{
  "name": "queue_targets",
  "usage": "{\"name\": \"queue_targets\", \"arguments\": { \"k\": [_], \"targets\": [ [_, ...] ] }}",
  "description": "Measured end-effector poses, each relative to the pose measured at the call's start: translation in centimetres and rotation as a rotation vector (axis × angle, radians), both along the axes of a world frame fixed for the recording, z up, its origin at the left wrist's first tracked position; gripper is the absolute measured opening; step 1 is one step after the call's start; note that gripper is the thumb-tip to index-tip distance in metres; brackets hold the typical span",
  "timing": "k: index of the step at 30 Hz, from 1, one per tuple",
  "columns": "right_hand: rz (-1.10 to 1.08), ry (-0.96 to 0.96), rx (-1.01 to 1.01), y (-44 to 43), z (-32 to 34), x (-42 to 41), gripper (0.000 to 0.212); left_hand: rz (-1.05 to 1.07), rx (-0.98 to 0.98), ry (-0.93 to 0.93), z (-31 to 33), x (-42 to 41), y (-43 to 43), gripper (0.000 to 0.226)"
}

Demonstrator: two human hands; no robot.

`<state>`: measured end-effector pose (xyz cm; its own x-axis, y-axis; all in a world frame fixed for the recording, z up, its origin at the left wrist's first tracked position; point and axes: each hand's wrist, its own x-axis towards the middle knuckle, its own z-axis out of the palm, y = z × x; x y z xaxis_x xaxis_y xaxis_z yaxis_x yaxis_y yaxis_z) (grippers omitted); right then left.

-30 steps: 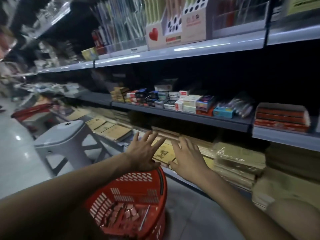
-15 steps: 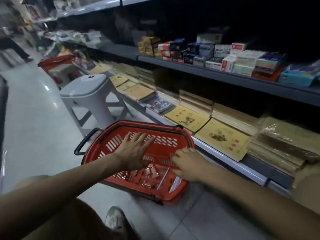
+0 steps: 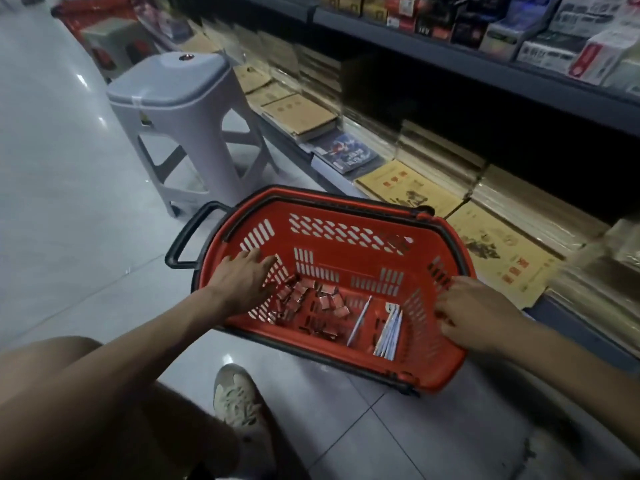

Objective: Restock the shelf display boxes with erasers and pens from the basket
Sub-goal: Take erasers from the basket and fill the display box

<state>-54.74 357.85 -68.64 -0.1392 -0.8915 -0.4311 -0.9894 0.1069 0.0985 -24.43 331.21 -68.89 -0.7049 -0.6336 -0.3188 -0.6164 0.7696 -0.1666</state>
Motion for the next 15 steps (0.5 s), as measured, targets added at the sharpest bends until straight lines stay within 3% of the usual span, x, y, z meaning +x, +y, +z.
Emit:
{"name": "queue_targets", "arguments": {
  "k": [6,10,15],
  "targets": [
    [-0.077,0.263,0.165,-1.6,-0.1,-0.5,0.034,-0.126,0.058,-0.051,-1.0,-2.1,0.3,0.063],
    [-0.008,0.172,0.148,-5.3,-2.3,0.8,0.041,-0.182,0.097,-0.025,-1.6,-3.2,1.7,0.067],
    [0.009,-0.154,0.203,-13.0,-8.2,3.4,0.044,-0.219,0.143,-0.031,-2.7,-4.0,2.9,0.075]
  ]
}}
